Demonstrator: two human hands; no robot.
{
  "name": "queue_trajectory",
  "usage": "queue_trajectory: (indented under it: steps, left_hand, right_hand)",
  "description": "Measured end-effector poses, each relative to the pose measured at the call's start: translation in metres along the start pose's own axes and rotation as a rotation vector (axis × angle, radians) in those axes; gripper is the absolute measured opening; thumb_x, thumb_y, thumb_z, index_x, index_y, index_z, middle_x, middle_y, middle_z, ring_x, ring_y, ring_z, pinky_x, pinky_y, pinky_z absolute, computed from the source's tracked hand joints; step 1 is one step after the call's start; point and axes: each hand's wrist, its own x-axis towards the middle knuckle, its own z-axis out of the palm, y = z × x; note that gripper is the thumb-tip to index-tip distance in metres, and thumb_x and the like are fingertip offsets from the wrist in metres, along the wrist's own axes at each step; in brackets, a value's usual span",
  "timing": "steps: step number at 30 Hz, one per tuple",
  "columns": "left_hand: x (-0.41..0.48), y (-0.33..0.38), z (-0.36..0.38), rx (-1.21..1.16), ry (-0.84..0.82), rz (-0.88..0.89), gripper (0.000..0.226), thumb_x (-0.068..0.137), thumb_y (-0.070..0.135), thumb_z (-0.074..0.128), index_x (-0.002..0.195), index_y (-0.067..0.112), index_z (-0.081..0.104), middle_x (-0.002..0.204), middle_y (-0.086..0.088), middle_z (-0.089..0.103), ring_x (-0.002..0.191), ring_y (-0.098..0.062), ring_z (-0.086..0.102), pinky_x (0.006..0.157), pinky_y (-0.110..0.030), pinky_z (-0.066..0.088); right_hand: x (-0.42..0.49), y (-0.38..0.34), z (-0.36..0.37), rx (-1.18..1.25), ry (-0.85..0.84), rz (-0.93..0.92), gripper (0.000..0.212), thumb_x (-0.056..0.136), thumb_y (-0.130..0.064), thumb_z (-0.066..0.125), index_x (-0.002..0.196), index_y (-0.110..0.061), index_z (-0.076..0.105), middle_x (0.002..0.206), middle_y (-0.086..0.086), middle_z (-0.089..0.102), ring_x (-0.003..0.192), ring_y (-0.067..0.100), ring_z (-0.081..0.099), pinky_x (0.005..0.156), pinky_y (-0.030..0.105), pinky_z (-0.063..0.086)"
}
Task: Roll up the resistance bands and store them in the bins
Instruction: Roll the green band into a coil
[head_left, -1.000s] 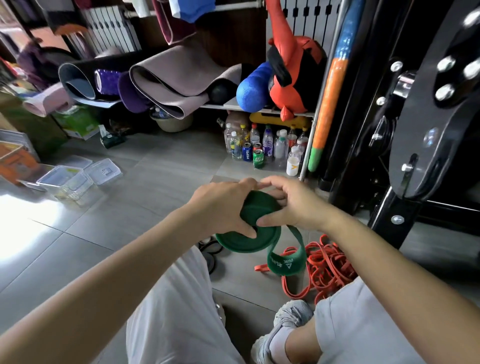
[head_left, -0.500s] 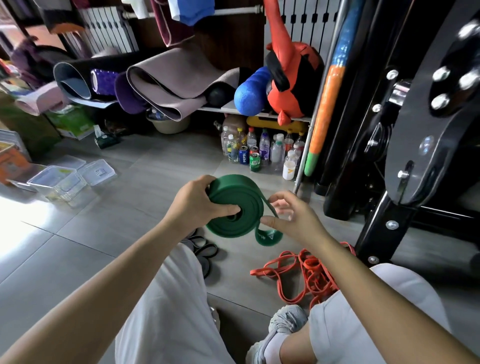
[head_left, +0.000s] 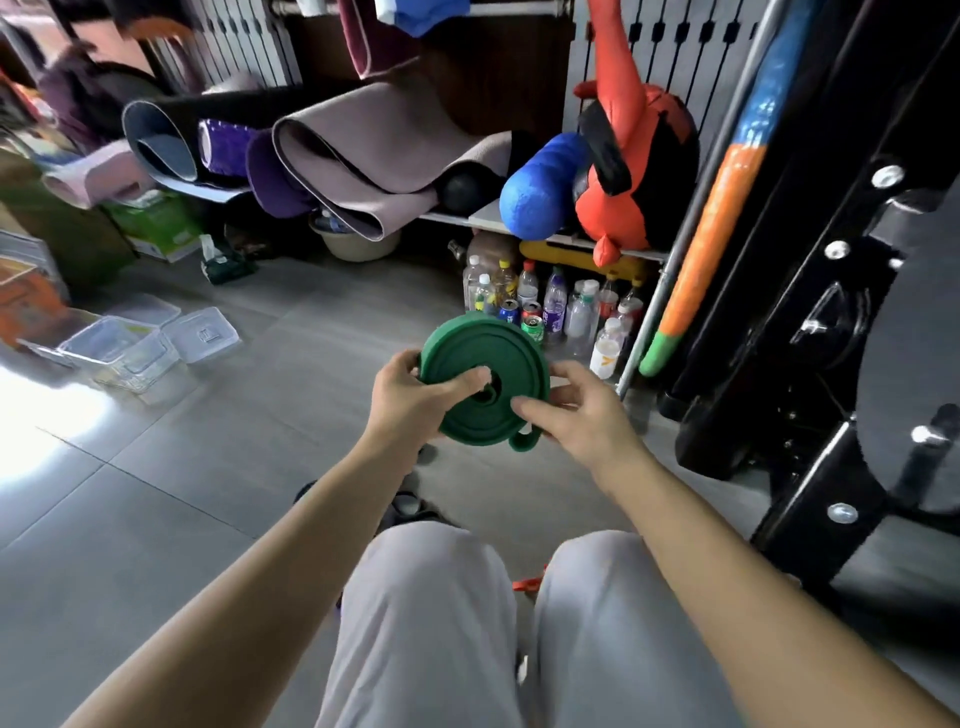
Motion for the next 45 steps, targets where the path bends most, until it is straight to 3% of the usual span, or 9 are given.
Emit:
queue_trajectory:
  steps: [5, 9, 14, 20, 24, 29, 33, 41, 45]
  left_hand:
    - [0.057, -0.044, 0.012, -0.099, -0.038, -0.149, 0.041, 0.066, 0.028, 0.084, 0.094, 0.013, 0.059, 0.097, -0.01, 0.068, 0.086, -0.025, 0.069, 0.069, -0.05, 0.058]
    - [0.092, -0.117, 0.026, -0.124, -0.078, -0.29, 0.072, 0.051, 0.049, 0.081, 0.106, 0.01, 0.056, 0.104, -0.014, 0.067, 0.091, -0.027, 0.069, 0.071, -0.054, 0.057]
    - [0.11, -0.235, 0.039, -0.134, -0.142, -0.605, 0.055, 0.075, 0.044, 0.072, 0.114, 0.012, 0.051, 0.111, -0.012, 0.065, 0.094, -0.021, 0.067, 0.055, -0.027, 0.053]
    - [0.133, -0.326, 0.037, -0.115, -0.175, -0.808, 0.036, 0.084, 0.039, 0.066, 0.108, 0.017, 0.052, 0.103, -0.003, 0.066, 0.086, -0.013, 0.066, 0.071, -0.035, 0.057]
    - [0.159, -0.358, 0.03, -0.055, -0.27, -0.781, 0.018, 0.089, 0.038, 0.06, 0.097, 0.022, 0.06, 0.092, 0.003, 0.069, 0.081, -0.011, 0.065, 0.076, -0.034, 0.054]
    - [0.182, -0.402, 0.005, 0.645, -0.268, -0.463, 0.067, 0.081, 0.06, 0.057, 0.128, 0.015, 0.045, 0.126, -0.001, 0.049, 0.12, -0.017, 0.046, 0.102, -0.028, 0.035]
    - [0.193, -0.424, -0.014, 0.981, -0.279, -0.268, 0.074, 0.088, 0.065, 0.035, 0.139, 0.011, 0.036, 0.146, -0.005, 0.034, 0.133, -0.024, 0.029, 0.108, -0.031, 0.023]
    - [0.254, -0.443, -0.037, 1.18, -0.127, -0.241, 0.083, 0.089, 0.056, 0.045, 0.148, 0.007, 0.014, 0.156, -0.013, 0.014, 0.144, -0.027, 0.01, 0.117, -0.036, 0.006]
    - [0.263, -0.446, -0.054, 1.213, -0.218, -0.418, 0.089, 0.086, 0.056, 0.048, 0.15, 0.013, 0.003, 0.159, -0.006, -0.003, 0.146, -0.024, -0.001, 0.115, -0.048, 0.009]
  right_hand:
    - [0.067, 0.023, 0.019, -0.301, 0.051, 0.084, 0.041, 0.07, -0.034, 0.076, 0.103, -0.024, 0.054, 0.091, -0.004, 0.063, 0.085, 0.016, 0.061, 0.071, 0.029, 0.052]
    - [0.112, 0.084, 0.031, -0.575, -0.059, 0.156, 0.031, 0.076, -0.037, 0.067, 0.096, -0.022, 0.05, 0.085, -0.005, 0.057, 0.079, 0.017, 0.054, 0.055, 0.024, 0.04]
    - [0.137, 0.189, 0.046, -0.836, -0.262, 0.313, 0.029, 0.076, -0.044, 0.064, 0.085, -0.018, 0.056, 0.078, -0.001, 0.062, 0.079, 0.022, 0.059, 0.061, 0.029, 0.044]
    - [0.169, 0.282, 0.075, -1.046, -0.417, 0.465, 0.039, 0.067, -0.055, 0.065, 0.07, -0.019, 0.05, 0.073, -0.001, 0.058, 0.074, 0.025, 0.056, 0.056, 0.029, 0.04]
    - [0.194, 0.33, 0.092, -1.103, -0.495, 0.541, 0.042, 0.066, -0.057, 0.064, 0.071, -0.019, 0.047, 0.077, -0.001, 0.058, 0.075, 0.025, 0.056, 0.055, 0.029, 0.037]
    - [0.224, 0.37, 0.111, -1.107, -0.468, 0.563, 0.043, 0.064, -0.056, 0.064, 0.077, -0.017, 0.055, 0.084, 0.003, 0.064, 0.08, 0.028, 0.057, 0.061, 0.029, 0.042]
    - [0.252, 0.384, 0.131, -1.108, -0.413, 0.535, 0.045, 0.067, -0.055, 0.066, 0.083, -0.013, 0.056, 0.095, 0.01, 0.066, 0.085, 0.031, 0.057, 0.065, 0.03, 0.041]
    - [0.303, 0.385, 0.187, -1.046, -0.308, 0.456, 0.05, 0.071, -0.05, 0.069, 0.097, -0.009, 0.061, 0.108, 0.015, 0.065, 0.099, 0.034, 0.059, 0.068, 0.03, 0.038]
    - [0.312, 0.383, 0.209, -1.131, -0.342, 0.397, 0.04, 0.07, -0.049, 0.07, 0.079, -0.012, 0.055, 0.09, 0.011, 0.061, 0.077, 0.029, 0.051, 0.064, 0.028, 0.037]
